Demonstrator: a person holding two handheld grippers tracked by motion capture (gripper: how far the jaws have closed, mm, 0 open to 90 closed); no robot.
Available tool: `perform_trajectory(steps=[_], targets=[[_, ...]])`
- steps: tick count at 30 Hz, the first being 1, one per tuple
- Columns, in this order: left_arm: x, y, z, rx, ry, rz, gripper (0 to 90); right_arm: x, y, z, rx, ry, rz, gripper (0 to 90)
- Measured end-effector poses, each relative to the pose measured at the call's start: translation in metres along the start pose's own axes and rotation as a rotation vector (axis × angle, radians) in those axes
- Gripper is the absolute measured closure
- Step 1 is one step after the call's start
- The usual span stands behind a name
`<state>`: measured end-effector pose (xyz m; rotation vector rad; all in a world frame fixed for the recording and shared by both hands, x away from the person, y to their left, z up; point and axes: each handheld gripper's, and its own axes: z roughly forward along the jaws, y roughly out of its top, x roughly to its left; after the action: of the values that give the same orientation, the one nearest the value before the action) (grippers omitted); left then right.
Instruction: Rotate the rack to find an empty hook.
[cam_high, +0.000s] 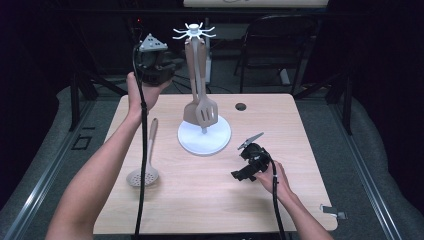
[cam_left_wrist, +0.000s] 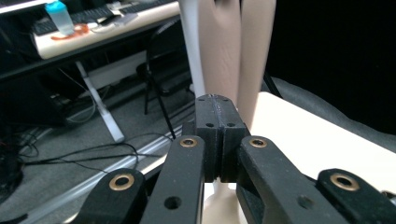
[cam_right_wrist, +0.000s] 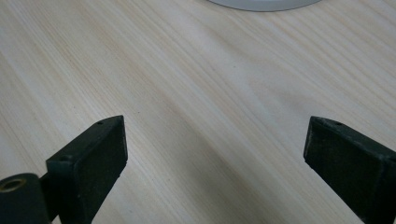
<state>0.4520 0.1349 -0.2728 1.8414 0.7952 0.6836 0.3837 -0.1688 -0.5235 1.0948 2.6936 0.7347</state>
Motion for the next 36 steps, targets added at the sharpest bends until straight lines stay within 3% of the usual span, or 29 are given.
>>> perform_trajectory(steps=[7, 13, 20, 21, 22, 36], targets=[[0.008, 0.019, -0.003, -0.032, -0.002, -0.021, 90.0, 0.0, 0.0, 0.0, -0.006, 0.003, -0.002, 5.9], [0.011, 0.032, -0.002, -0.034, 0.033, -0.013, 90.0, 0.0, 0.0, 0.001, -0.006, 0.002, 0.003, 6.0], [0.018, 0.034, 0.003, -0.023, 0.05, -0.033, 90.0, 0.002, 0.0, 0.002, -0.01, 0.01, 0.006, 6.1], [0.019, 0.034, 0.003, -0.022, 0.051, -0.033, 90.0, 0.0, 0.0, 0.0, 0.003, -0.02, -0.013, 6.1], [0.019, 0.034, 0.003, -0.023, 0.052, -0.035, 90.0, 0.0, 0.0, 0.001, 0.004, -0.001, -0.007, 6.1], [0.03, 0.036, 0.011, -0.01, 0.082, -0.043, 90.0, 0.001, 0.0, 0.001, 0.0, 0.004, -0.001, 6.2]])
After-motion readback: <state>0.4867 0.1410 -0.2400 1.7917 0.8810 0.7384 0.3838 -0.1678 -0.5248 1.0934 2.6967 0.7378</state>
